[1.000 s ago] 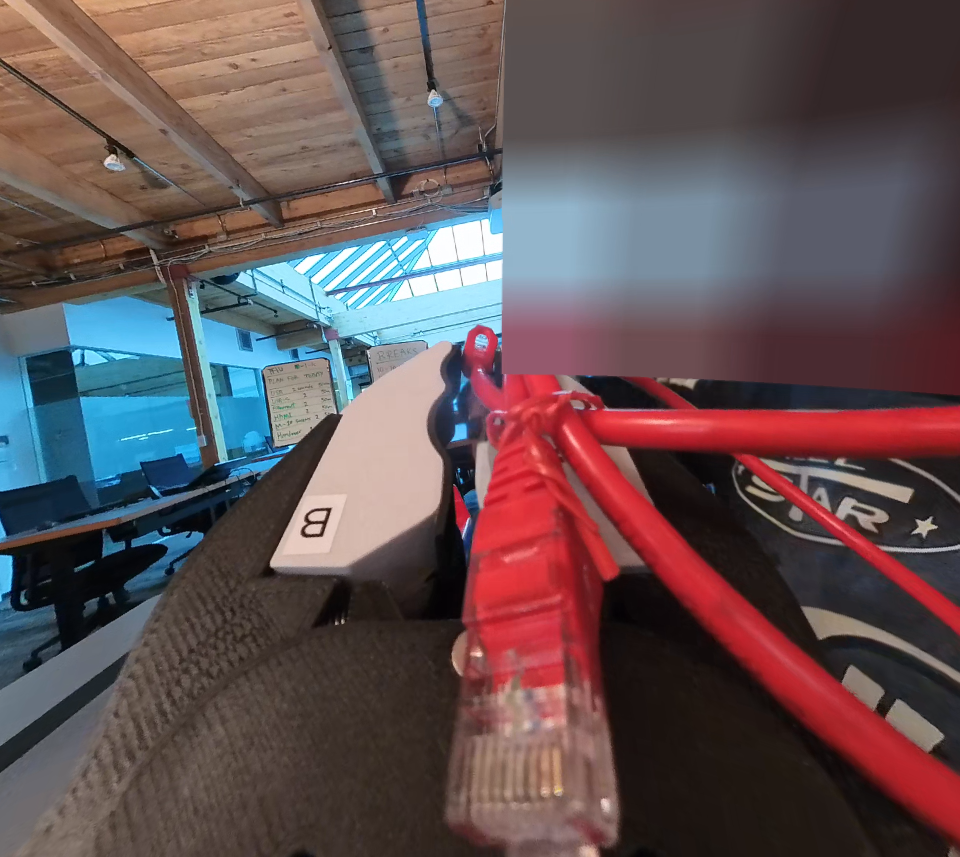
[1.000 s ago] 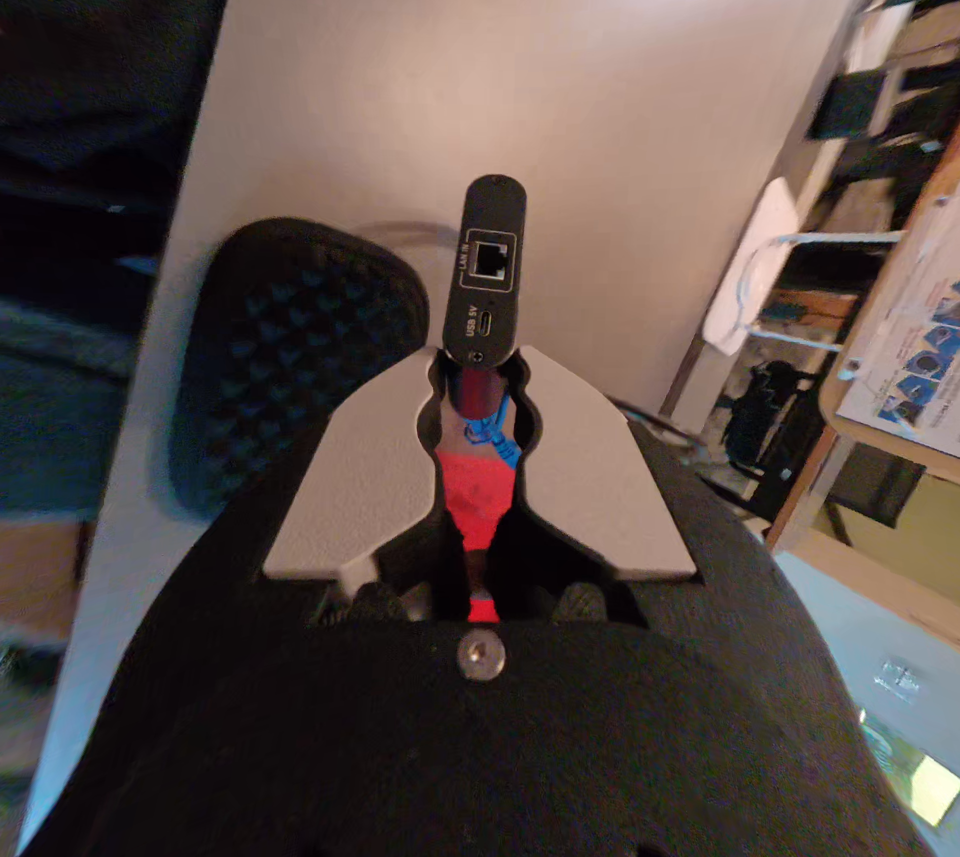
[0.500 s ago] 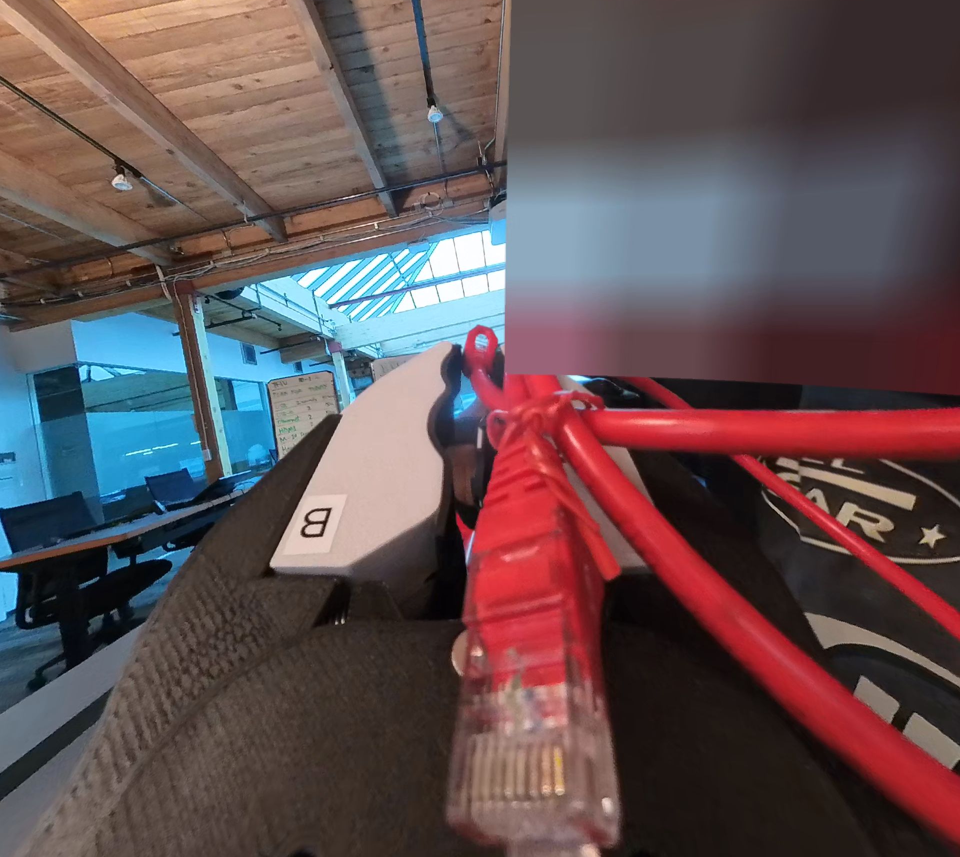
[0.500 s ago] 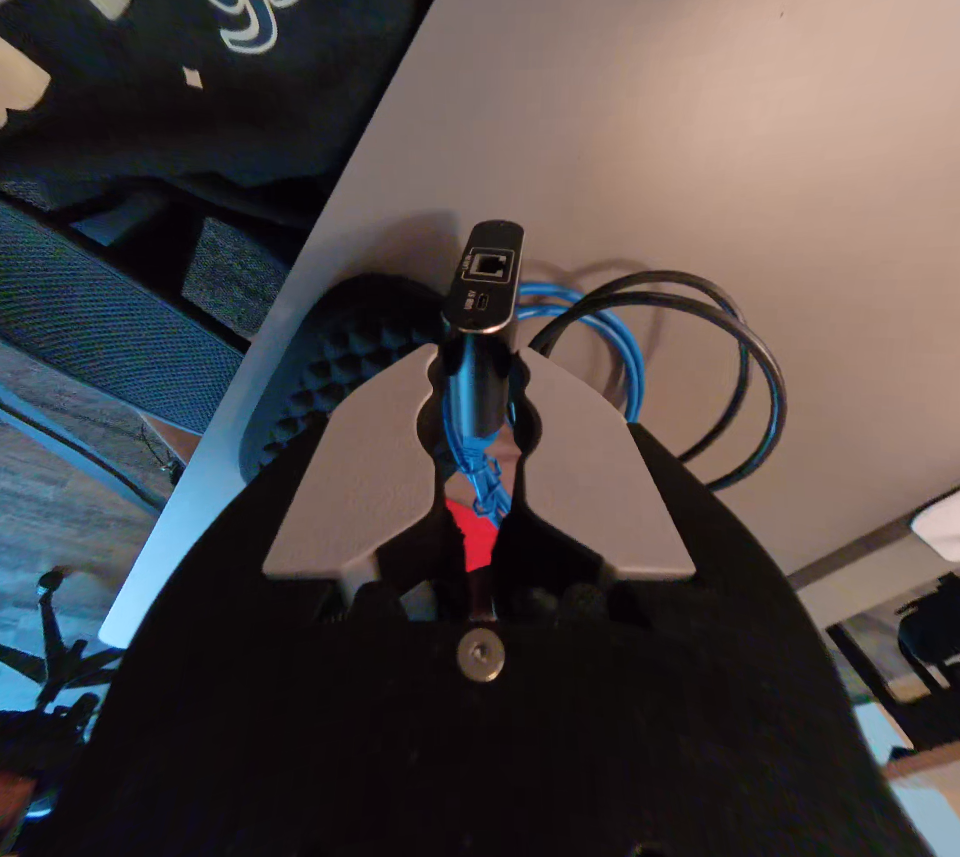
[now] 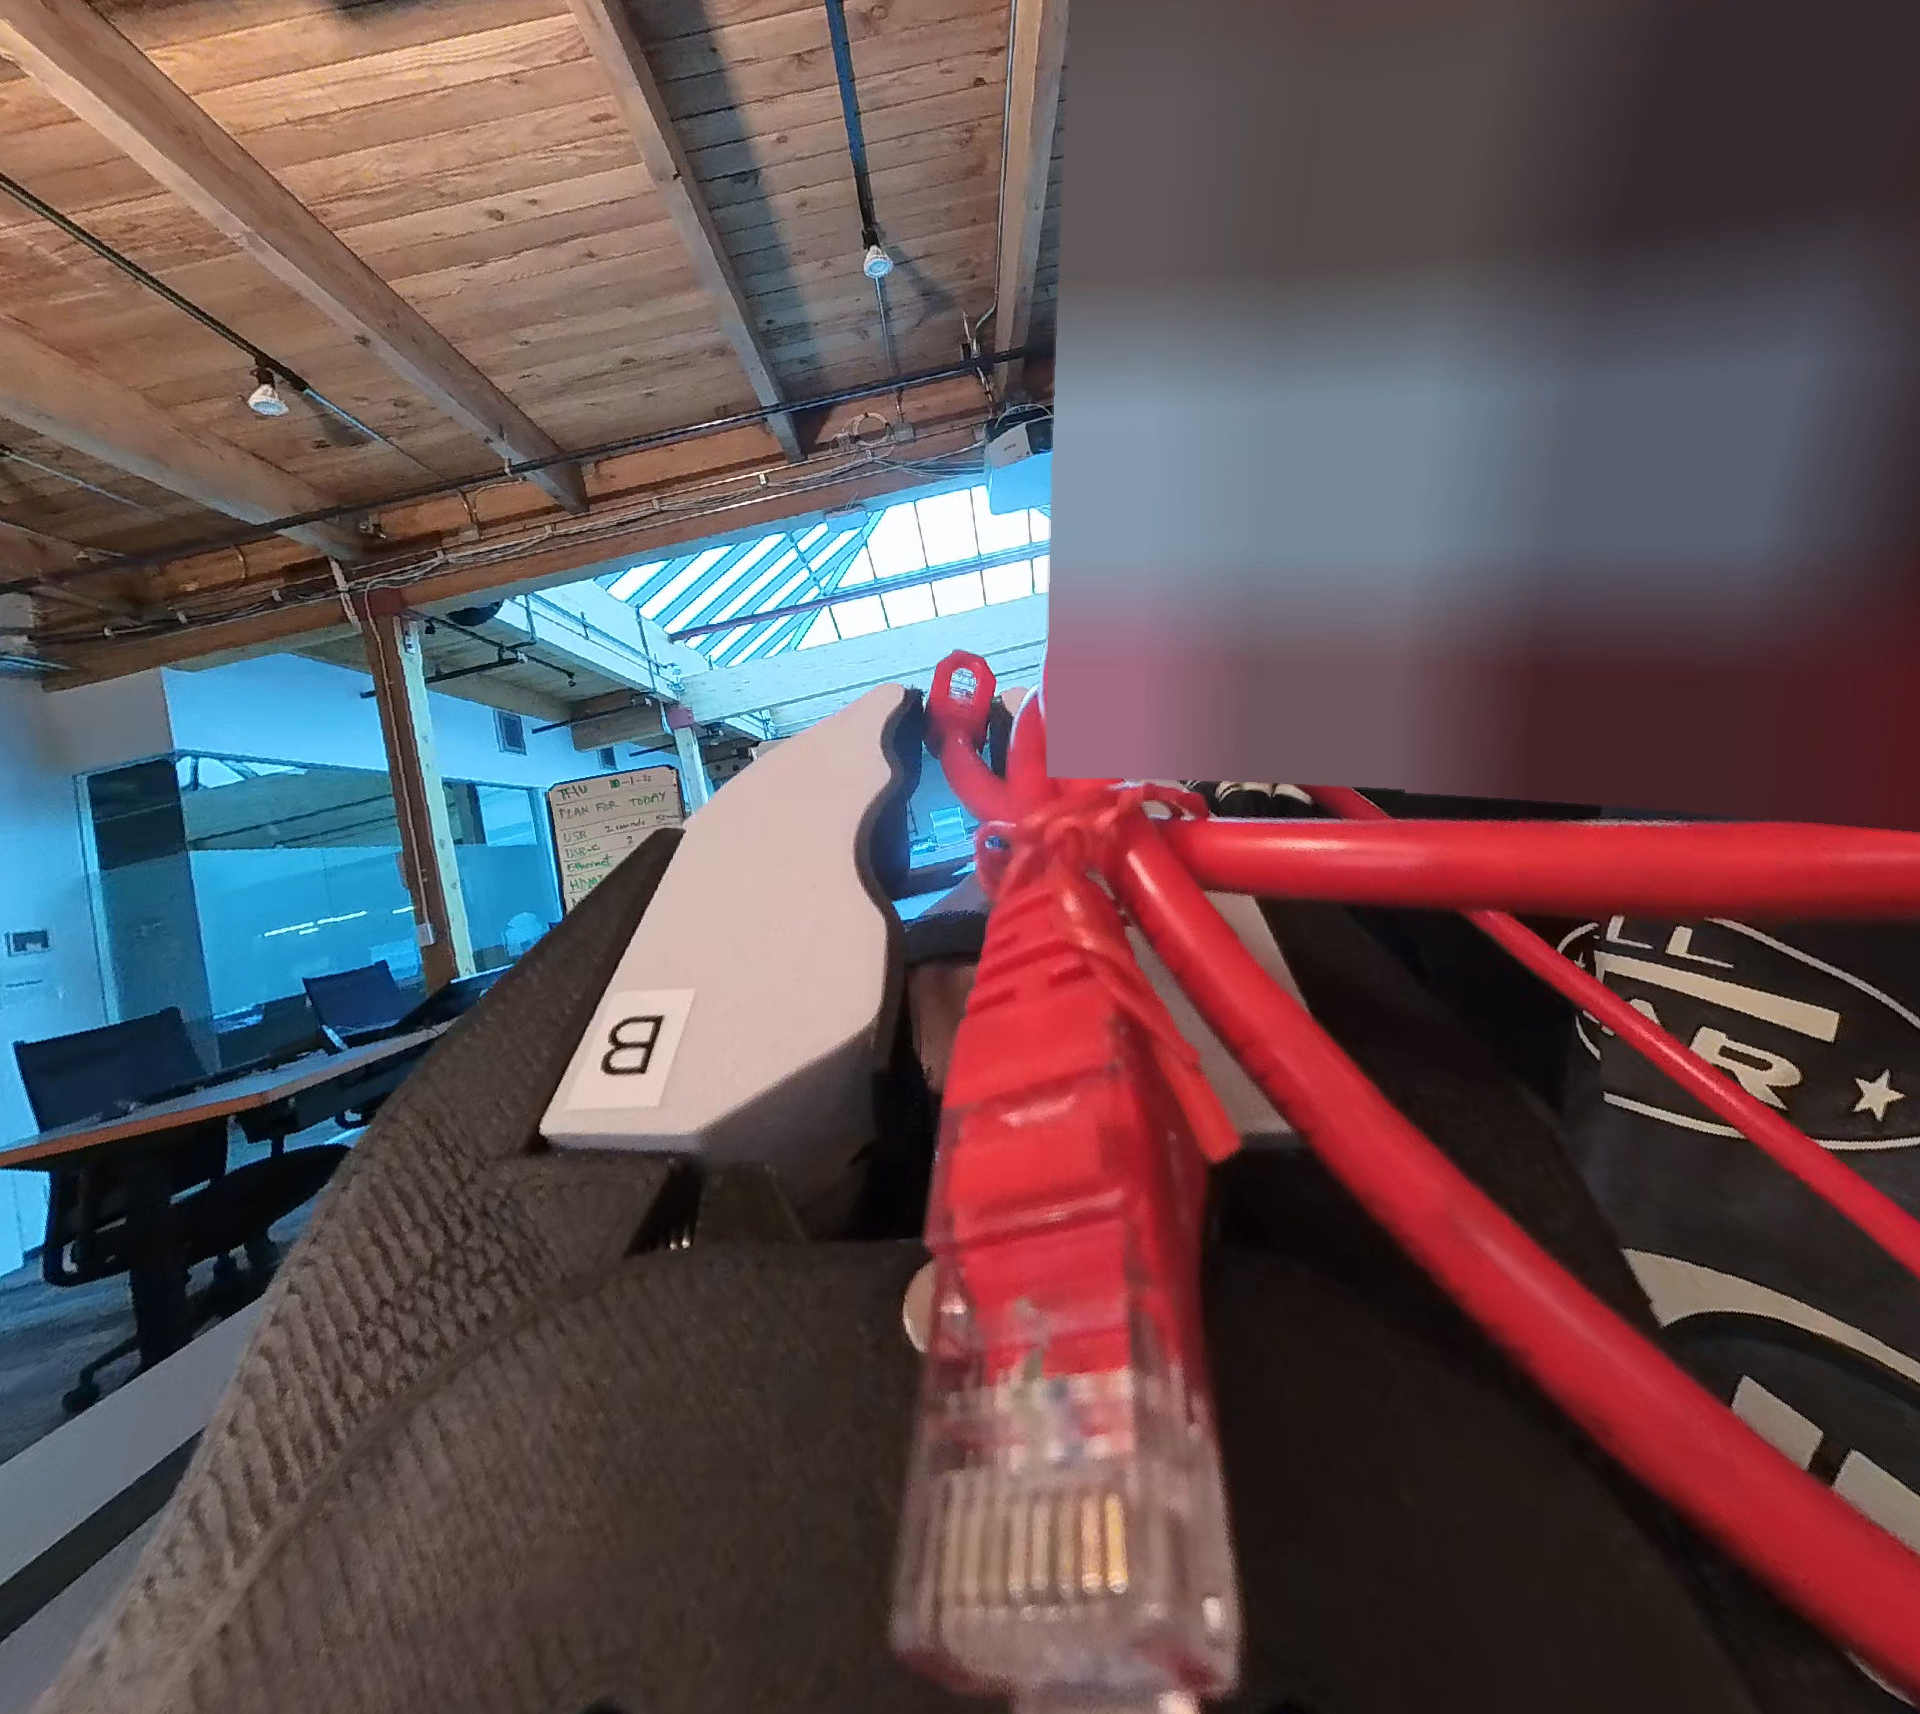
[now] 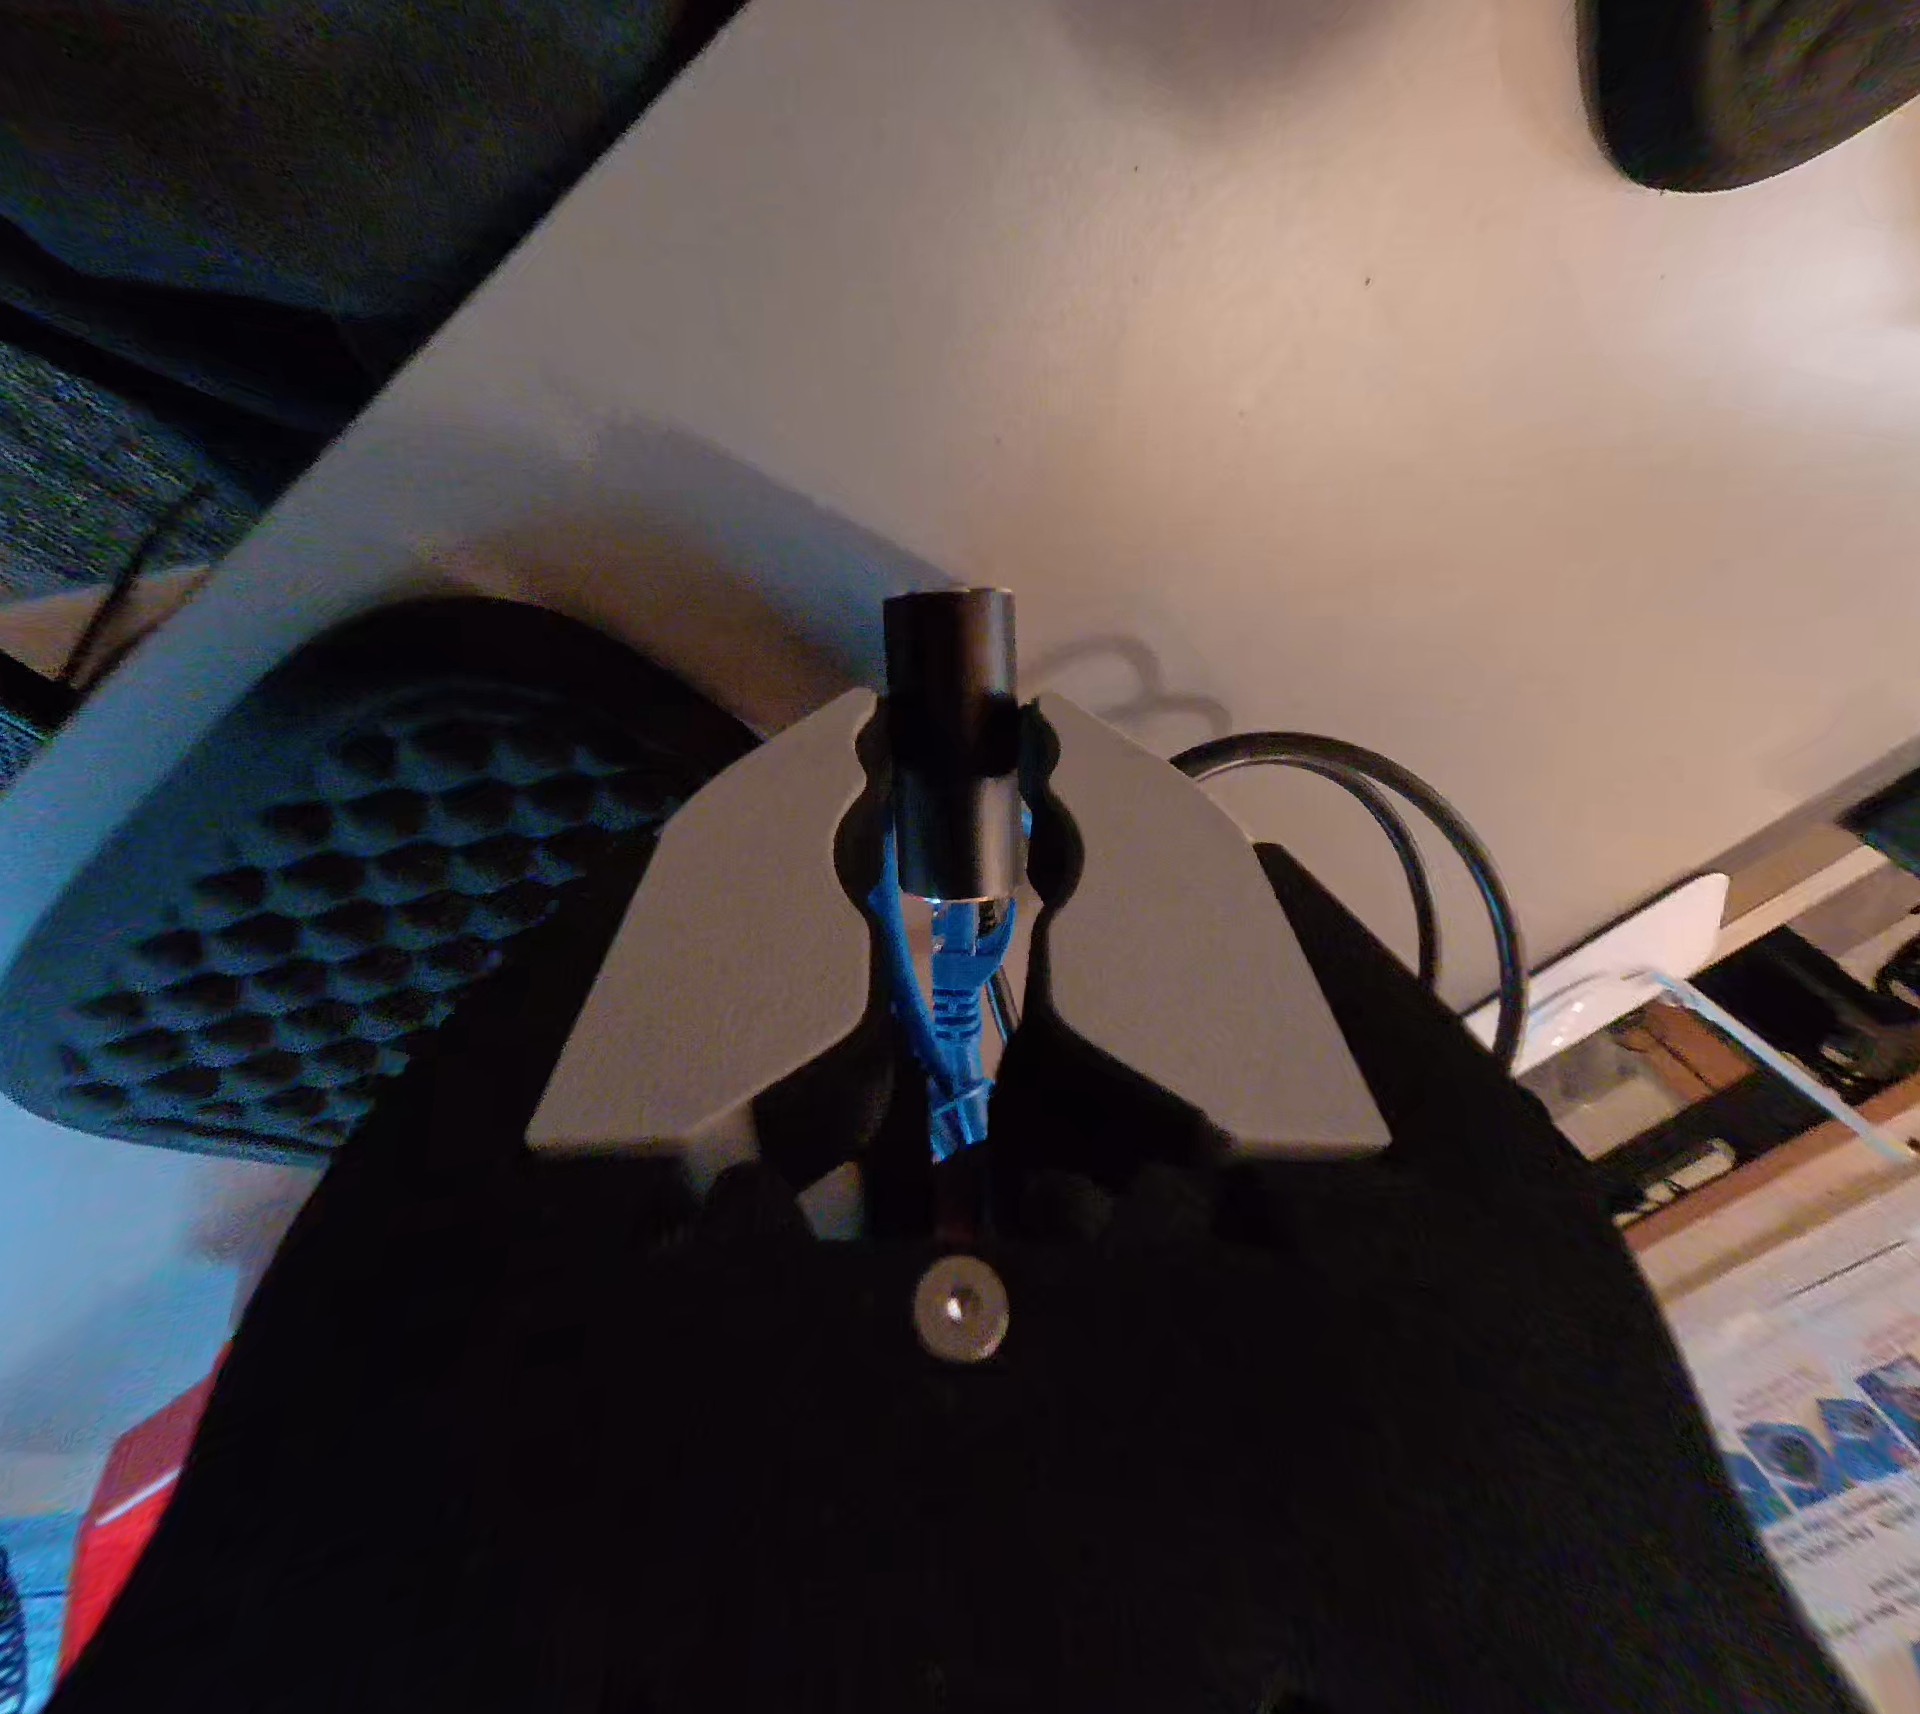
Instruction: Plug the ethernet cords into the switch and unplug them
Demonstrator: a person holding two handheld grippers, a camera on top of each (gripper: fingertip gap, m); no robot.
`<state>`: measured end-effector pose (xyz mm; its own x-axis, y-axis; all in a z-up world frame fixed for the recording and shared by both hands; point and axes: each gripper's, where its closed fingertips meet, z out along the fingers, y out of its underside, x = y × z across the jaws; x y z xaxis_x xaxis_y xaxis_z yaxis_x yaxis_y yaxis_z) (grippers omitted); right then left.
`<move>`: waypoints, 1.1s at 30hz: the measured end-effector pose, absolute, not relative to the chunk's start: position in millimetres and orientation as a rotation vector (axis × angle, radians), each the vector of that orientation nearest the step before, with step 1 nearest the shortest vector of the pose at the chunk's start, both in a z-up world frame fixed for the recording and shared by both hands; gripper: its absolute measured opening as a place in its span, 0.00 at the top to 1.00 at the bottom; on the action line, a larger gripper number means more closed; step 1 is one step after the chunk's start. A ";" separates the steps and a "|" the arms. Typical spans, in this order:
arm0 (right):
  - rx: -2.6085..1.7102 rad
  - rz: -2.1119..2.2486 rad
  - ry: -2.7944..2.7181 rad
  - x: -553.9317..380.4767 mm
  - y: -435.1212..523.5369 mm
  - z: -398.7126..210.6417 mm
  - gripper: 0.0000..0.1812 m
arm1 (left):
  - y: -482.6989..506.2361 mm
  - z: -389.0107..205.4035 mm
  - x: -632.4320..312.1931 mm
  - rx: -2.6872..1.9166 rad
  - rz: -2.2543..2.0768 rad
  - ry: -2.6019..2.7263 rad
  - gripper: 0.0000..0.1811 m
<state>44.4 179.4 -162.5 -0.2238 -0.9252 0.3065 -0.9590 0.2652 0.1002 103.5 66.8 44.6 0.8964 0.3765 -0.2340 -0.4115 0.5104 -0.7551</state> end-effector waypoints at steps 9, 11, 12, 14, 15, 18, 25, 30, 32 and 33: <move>1.645 -0.217 -1.978 -19.0 183.0 -199.0 0.71 | 59.1 50.3 106.7 -0.889 0.473 0.048 0.93; 1.639 -0.108 -1.973 -22.2 176.3 -188.4 0.79 | 56.1 51.9 107.9 -0.882 0.480 0.048 0.93; 1.613 -0.005 -2.025 -18.7 172.3 -181.8 0.82 | 54.8 52.8 108.2 -0.878 0.483 0.050 0.93; 1.576 0.143 -2.051 -16.4 165.8 -168.8 0.84 | 53.2 53.6 107.7 -0.873 0.483 0.049 0.93; 1.547 0.185 -2.046 -18.2 163.6 -163.5 0.84 | 53.0 53.4 107.1 -0.874 0.484 0.046 0.93; 1.398 0.336 -2.103 -23.0 159.8 -151.1 0.84 | 54.5 51.7 105.9 -0.886 0.497 0.043 0.93; 1.384 0.419 -2.388 5.0 200.5 -134.2 0.84 | 55.9 49.1 103.2 -0.901 0.506 0.034 0.93; 1.570 0.137 -2.573 33.0 213.9 -145.5 0.85 | 62.2 49.0 104.7 -0.910 0.499 0.048 0.93; 1.664 0.083 -2.591 46.1 205.4 -155.0 0.84 | 64.3 47.6 105.5 -0.929 0.515 0.057 0.93; 1.710 0.086 -2.594 53.9 198.7 -158.8 0.84 | 63.9 47.7 106.0 -0.930 0.519 0.060 0.93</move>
